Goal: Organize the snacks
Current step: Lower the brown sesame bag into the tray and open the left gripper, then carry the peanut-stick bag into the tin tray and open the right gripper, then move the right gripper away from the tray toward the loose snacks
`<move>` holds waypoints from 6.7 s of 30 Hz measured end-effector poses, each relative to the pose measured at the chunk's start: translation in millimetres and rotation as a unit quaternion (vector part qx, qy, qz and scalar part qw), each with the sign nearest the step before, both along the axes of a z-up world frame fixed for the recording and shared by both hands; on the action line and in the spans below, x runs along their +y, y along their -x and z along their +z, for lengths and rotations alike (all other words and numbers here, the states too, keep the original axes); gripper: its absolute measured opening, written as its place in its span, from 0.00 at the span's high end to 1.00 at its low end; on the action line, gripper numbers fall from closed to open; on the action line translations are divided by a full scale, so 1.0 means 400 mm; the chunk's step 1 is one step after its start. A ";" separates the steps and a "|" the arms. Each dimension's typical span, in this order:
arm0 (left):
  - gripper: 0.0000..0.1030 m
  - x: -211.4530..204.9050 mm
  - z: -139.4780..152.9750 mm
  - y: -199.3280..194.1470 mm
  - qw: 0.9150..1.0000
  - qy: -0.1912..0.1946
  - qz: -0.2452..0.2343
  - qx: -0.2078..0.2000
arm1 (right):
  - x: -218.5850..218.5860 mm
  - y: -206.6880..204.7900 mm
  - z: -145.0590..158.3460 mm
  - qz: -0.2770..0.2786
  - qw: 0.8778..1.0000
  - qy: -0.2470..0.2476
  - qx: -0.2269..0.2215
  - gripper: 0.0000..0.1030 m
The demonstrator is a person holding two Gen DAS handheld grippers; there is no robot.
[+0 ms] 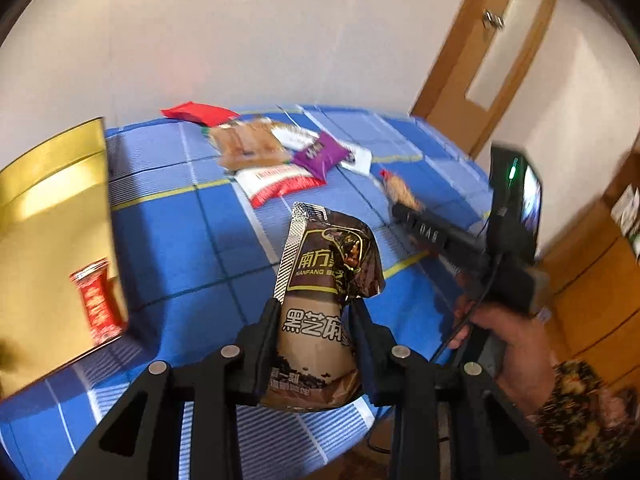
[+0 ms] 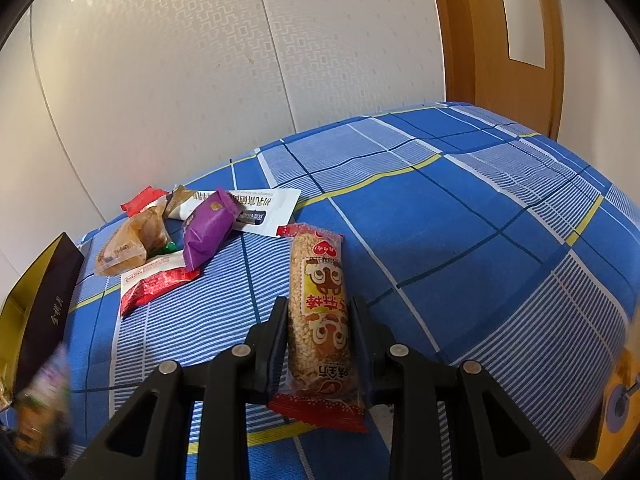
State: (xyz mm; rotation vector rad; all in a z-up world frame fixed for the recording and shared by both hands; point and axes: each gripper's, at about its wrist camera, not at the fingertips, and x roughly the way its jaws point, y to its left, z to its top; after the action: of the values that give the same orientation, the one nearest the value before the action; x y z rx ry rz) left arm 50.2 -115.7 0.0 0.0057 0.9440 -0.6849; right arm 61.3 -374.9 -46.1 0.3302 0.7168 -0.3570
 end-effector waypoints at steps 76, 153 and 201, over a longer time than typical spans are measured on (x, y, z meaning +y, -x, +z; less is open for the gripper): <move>0.57 0.502 0.016 -0.012 0.940 -0.073 0.325 -0.067 | 0.225 0.047 0.083 0.155 0.986 -0.020 -0.051 0.71; 0.57 0.358 0.016 0.066 0.969 -0.004 0.241 -0.057 | 0.233 -0.026 0.025 0.134 0.990 -0.051 0.016 0.63; 0.57 0.020 0.030 0.029 0.991 -0.069 0.099 -0.062 | -0.045 0.083 0.045 0.013 0.994 -0.095 -0.049 0.63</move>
State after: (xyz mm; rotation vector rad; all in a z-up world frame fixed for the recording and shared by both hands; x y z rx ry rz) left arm 38.4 -107.6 12.0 0.0757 0.8572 -0.4305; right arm 28.0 -393.0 -28.2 0.5151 0.6592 -0.2460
